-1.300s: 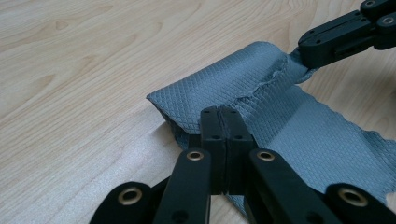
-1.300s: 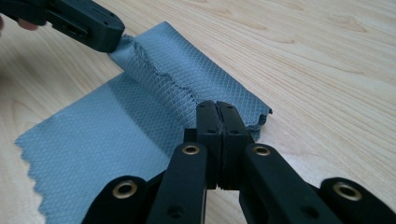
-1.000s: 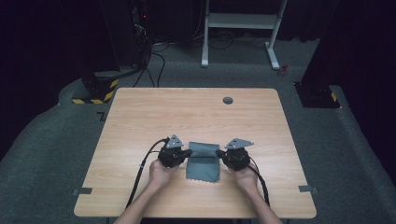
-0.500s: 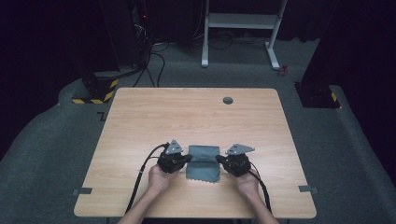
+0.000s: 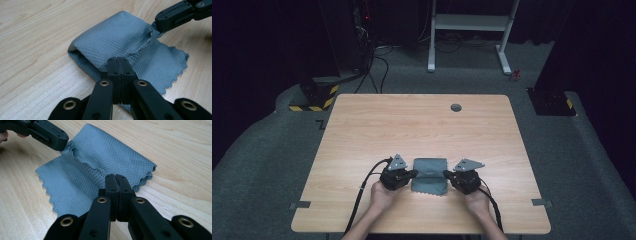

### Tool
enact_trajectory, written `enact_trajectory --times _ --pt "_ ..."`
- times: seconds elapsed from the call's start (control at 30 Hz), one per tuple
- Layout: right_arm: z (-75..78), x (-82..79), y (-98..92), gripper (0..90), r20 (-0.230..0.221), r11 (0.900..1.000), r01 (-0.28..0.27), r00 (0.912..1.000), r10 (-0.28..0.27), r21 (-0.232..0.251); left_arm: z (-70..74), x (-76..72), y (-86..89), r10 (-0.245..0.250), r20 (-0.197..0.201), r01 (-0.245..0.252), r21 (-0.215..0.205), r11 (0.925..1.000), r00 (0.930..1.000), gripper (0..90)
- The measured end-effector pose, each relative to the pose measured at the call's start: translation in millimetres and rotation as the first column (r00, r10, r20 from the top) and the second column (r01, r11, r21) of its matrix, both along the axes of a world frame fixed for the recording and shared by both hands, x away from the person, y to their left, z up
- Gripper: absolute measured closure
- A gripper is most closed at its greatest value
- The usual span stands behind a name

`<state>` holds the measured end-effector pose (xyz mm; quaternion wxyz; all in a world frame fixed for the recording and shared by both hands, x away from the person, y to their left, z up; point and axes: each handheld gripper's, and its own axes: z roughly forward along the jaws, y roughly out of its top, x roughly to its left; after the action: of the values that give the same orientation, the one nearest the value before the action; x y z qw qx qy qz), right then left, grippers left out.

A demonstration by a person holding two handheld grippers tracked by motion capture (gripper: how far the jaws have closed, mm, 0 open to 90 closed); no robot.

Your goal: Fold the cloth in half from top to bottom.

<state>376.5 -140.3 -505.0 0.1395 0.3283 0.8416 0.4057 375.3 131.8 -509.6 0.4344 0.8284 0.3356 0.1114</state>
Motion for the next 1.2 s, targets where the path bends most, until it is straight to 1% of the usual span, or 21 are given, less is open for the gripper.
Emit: enact_trajectory --times 0.03,0.13,0.2,0.23,0.3,0.33,0.4,0.47,0.5,0.6,0.77,0.87,0.97,1.2 --pt "0.1 -0.9 -0.2 89.4 -0.003 1.000 0.000 1.0000 0.000 -0.001 0.1 -1.0 0.2 -0.002 0.003 0.002 -0.002 1.0000 1.0000 89.4" --pt "0.9 -3.6 -0.8 89.4 0.009 1.000 -0.003 1.0000 0.004 -0.002 -0.1 -3.7 1.2 0.000 0.005 0.000 -0.016 0.9999 1.0000 89.4" --pt "0.7 -5.8 -0.3 89.4 0.010 1.000 -0.003 0.9999 0.003 -0.003 -0.9 -4.4 2.2 -0.004 0.007 0.004 -0.015 0.9999 1.0000 89.3" --pt "0.3 -6.6 0.3 89.4 0.016 1.000 -0.007 0.9999 0.007 -0.011 -1.4 -5.2 1.9 -0.001 0.006 0.001 -0.016 0.9999 1.0000 89.3" --pt "-0.9 -8.0 1.7 89.4 0.015 1.000 -0.010 0.9998 0.010 -0.019 -1.5 -6.8 2.5 -0.004 0.011 0.004 -0.005 1.0000 0.9999 89.3" --pt "-1.1 -8.7 2.3 89.4 0.011 1.000 -0.011 0.9999 0.011 -0.019 -1.3 -7.7 2.7 -0.002 0.013 0.002 -0.008 1.0000 0.9999 89.3" --pt "-1.1 -10.0 2.7 89.4 0.014 1.000 -0.013 0.9998 0.013 -0.016 -0.2 -8.9 3.9 -0.007 0.017 0.007 -0.004 1.0000 0.9998 89.3" --pt "-1.4 -11.7 2.8 89.4 0.006 1.000 -0.010 0.9999 0.010 -0.008 0.5 -9.7 4.3 -0.011 0.026 0.011 0.003 0.9999 0.9996 89.3" --pt "-2.0 -12.1 2.8 89.4 0.009 1.000 -0.011 0.9999 0.011 -0.010 0.4 -10.6 3.7 -0.012 0.019 0.012 0.000 0.9999 0.9997 89.3" --pt "-4.0 -13.4 2.2 89.3 0.002 1.000 -0.012 0.9999 0.012 -0.007 -0.4 -11.7 3.1 -0.020 0.022 0.020 0.016 0.9997 0.9995 89.3" --pt "-4.4 -17.2 1.4 89.3 0.005 1.000 -0.017 0.9998 0.017 -0.007 -2.4 -15.2 1.9 -0.024 0.021 0.024 0.022 0.9995 0.9995 89.3" --pt "-5.9 -20.5 2.5 89.2 0.009 0.999 -0.021 0.9997 0.021 -0.024 -3.6 -16.5 1.7 -0.027 0.018 0.026 0.032 0.9992 0.9995 89.3" --pt "-7.1 -23.0 3.5 89.1 0.016 0.999 -0.031 0.9994 0.032 -0.032 -3.4 -17.7 1.9 -0.028 0.021 0.027 0.039 0.9989 0.9994 89.3" --pt "-9.6 -27.7 1.8 88.8 0.015 0.999 -0.039 0.9991 0.040 -0.027 -6.3 -20.8 0.3 -0.035 0.012 0.034 0.049 0.9982 0.9993 89.1"
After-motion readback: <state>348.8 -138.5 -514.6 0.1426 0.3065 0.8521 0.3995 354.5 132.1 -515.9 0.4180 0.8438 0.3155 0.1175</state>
